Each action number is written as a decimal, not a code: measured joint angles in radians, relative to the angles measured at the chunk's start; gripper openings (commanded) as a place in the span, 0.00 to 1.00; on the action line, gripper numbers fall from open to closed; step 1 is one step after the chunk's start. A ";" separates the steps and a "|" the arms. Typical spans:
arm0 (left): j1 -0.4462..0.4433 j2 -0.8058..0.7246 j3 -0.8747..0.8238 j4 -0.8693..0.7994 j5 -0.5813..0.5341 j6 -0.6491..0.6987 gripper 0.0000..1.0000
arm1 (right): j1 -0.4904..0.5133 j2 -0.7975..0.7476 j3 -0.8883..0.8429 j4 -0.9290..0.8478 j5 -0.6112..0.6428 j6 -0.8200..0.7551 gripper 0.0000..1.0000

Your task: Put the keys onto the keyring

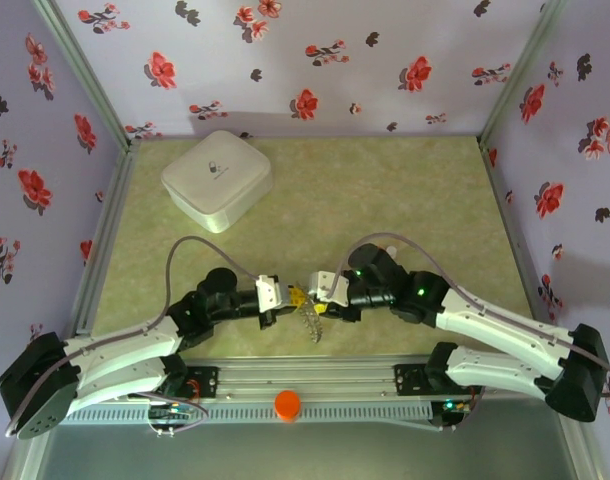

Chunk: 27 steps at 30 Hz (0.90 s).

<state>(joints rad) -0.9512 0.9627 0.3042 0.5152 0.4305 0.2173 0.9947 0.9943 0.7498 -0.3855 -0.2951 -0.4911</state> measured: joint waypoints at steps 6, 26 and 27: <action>0.000 0.000 -0.014 0.061 0.004 -0.035 0.00 | 0.000 -0.002 -0.021 0.077 0.000 0.039 0.29; 0.000 0.007 -0.031 0.100 0.018 -0.063 0.17 | 0.000 0.011 -0.020 0.105 -0.037 0.051 0.00; 0.000 0.006 -0.031 0.100 0.018 -0.064 0.20 | 0.000 0.014 -0.019 0.103 -0.038 0.050 0.00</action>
<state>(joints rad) -0.9512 0.9691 0.2733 0.6151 0.4480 0.1535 0.9947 1.0080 0.7303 -0.2821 -0.3328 -0.4412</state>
